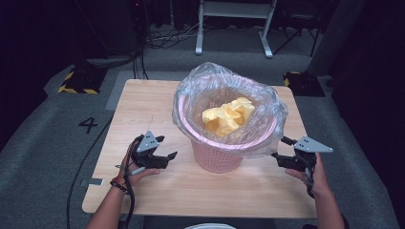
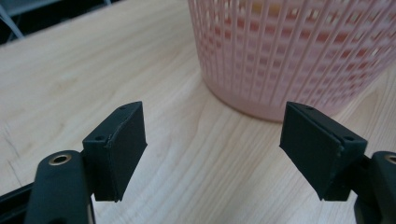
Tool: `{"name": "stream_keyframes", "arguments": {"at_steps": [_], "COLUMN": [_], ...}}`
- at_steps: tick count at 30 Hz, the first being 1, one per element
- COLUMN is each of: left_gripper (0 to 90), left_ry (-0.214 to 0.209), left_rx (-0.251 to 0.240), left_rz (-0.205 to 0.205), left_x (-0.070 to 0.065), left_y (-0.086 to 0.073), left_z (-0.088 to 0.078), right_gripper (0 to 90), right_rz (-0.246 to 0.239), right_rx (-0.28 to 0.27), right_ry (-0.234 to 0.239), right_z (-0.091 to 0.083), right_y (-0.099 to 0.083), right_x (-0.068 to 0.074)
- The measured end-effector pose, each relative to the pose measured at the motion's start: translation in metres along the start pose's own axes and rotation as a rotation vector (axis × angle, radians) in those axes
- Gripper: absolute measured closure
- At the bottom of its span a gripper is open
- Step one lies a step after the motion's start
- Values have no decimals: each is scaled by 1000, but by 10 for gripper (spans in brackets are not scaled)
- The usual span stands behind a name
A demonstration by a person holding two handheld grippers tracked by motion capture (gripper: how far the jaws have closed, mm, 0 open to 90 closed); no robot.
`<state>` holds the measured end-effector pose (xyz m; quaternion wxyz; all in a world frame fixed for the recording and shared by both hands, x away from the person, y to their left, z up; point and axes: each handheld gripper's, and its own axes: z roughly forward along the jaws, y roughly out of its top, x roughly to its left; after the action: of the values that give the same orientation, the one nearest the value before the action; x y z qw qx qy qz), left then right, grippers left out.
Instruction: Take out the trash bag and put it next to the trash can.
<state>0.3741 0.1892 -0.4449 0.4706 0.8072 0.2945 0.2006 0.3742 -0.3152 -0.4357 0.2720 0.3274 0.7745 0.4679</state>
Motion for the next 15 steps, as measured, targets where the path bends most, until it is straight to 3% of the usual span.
{"name": "stream_keyframes", "arguments": {"at_steps": [15], "left_gripper": [220], "left_ry": [21], "left_rx": [-134], "left_rz": [15], "left_x": [-10], "left_y": [38], "left_z": [-9], "right_gripper": [285], "right_rz": [-2], "right_rx": [-50], "right_ry": [-22], "right_z": [-14], "right_y": [14], "right_x": [-2]}}
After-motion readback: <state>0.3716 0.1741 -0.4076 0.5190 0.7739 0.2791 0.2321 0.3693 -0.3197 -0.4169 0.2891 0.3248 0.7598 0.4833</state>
